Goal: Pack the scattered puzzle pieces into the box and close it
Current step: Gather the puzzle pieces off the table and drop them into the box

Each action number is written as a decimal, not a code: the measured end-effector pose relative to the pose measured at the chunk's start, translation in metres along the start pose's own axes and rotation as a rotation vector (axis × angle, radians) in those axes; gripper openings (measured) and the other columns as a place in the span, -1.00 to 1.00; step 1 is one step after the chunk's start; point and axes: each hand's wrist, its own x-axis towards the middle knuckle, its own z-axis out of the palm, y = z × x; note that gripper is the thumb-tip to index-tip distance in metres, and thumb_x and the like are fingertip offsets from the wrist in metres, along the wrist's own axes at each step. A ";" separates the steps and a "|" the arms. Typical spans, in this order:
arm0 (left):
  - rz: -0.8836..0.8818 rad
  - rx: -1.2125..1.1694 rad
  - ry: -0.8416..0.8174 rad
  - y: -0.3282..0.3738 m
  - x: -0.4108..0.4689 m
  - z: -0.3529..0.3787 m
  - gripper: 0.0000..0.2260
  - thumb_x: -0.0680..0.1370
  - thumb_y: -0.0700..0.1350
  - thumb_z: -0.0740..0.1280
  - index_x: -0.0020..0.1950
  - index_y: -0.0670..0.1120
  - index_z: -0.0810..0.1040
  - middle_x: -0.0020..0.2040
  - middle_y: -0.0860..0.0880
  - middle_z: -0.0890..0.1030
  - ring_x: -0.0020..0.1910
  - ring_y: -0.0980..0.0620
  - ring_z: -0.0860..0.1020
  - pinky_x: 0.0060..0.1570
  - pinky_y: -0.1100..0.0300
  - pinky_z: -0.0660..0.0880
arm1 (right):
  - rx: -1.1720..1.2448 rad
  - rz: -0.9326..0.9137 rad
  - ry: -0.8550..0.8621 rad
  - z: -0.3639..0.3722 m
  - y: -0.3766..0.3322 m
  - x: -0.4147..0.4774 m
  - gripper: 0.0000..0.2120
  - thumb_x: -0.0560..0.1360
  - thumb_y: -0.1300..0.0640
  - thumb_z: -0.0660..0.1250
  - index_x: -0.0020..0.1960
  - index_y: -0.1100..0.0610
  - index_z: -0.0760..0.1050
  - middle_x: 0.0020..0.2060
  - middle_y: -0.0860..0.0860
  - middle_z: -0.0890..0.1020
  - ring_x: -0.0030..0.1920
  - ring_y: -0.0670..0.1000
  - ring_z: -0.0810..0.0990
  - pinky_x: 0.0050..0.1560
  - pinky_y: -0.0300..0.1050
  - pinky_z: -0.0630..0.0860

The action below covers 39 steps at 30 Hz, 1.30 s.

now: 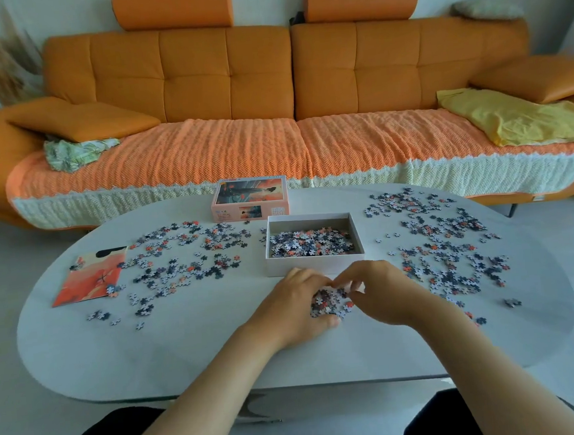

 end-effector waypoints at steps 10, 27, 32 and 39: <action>0.012 0.040 -0.005 0.000 0.001 -0.004 -0.47 0.51 0.14 0.38 0.42 0.00 0.40 0.26 0.10 0.46 0.28 0.14 0.31 0.31 0.11 0.34 | -0.154 0.053 -0.094 0.007 -0.005 0.008 -0.80 0.46 0.12 0.37 0.07 0.04 0.64 -0.08 -0.02 0.63 -0.08 -0.01 0.56 -0.12 -0.22 0.48; -0.275 0.045 -0.236 -0.043 -0.031 -0.066 -0.46 0.48 -0.04 0.47 0.43 0.11 0.40 0.07 0.18 0.43 -0.05 0.23 0.47 0.02 0.34 0.40 | -0.015 0.068 -0.120 0.013 -0.016 0.017 -0.65 0.45 0.13 0.47 0.23 0.04 0.58 -0.05 -0.05 0.62 -0.08 -0.02 0.60 -0.05 -0.22 0.56; -0.229 -0.007 -0.119 -0.036 -0.029 -0.054 -0.57 0.53 -0.19 0.38 0.39 0.04 0.47 0.03 0.17 0.48 -0.05 0.19 0.49 -0.01 0.30 0.44 | -0.010 0.058 -0.120 0.017 -0.020 0.023 -0.57 0.46 0.10 0.43 0.33 0.02 0.51 -0.01 -0.09 0.58 -0.10 -0.09 0.56 -0.13 -0.36 0.43; -0.191 0.182 -0.242 -0.026 -0.023 -0.045 -0.25 0.48 0.22 0.34 0.56 0.04 0.09 0.34 0.11 0.18 0.37 0.10 0.14 0.30 0.08 0.34 | -0.113 0.105 -0.200 0.022 -0.030 0.025 -0.16 0.32 -0.27 0.48 0.47 0.06 0.31 0.34 -0.04 0.32 0.24 0.01 0.45 0.27 -0.09 0.43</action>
